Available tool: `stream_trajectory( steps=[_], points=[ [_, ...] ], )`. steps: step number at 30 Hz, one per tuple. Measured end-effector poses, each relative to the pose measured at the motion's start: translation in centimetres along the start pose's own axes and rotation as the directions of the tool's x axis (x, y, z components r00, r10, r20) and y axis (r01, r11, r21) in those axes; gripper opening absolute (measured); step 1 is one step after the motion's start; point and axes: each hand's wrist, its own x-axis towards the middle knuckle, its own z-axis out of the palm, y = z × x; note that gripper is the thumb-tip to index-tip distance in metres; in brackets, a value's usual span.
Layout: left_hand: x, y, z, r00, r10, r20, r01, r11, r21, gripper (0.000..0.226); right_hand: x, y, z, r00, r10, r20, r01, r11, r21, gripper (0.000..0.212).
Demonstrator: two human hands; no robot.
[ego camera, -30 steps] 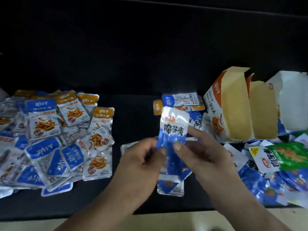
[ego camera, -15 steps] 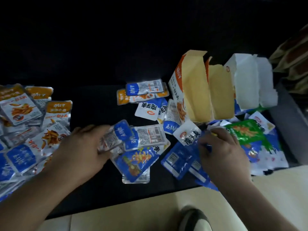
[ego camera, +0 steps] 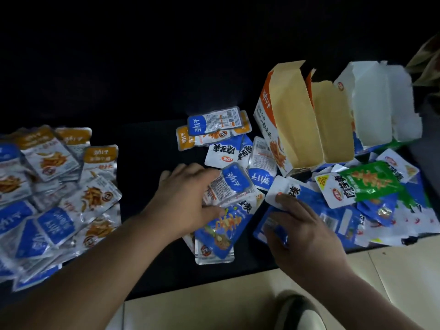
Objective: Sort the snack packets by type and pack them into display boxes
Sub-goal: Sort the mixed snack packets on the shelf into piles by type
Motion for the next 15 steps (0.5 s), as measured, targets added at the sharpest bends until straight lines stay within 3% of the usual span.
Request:
stream_trajectory(
  steps=[5,9,12,15],
  points=[
    [-0.2,0.1,0.0,0.997,0.005,-0.080,0.001,0.997,0.073,0.066,0.2,-3.0,0.5,0.993,-0.082,-0.088,0.097,0.978,0.183,0.025],
    [-2.7,-0.6,-2.3,0.943,-0.216,-0.253,0.168,0.966,-0.198,0.047,0.7,-4.6,0.5,0.986,-0.090,-0.140,0.118,0.972,0.204,0.029],
    [-5.7,-2.0,-3.4,0.878,-0.414,-0.241,0.294,0.863,-0.410,0.029,1.0,-4.8,0.1,0.983,-0.080,-0.167,0.112,0.975,0.193,0.038],
    [-8.3,-2.5,-3.4,0.868,-0.456,-0.196,0.315,0.811,-0.493,0.029,1.5,-6.6,0.1,0.987,-0.141,-0.083,0.154,0.971,0.183,0.054]
  ],
)
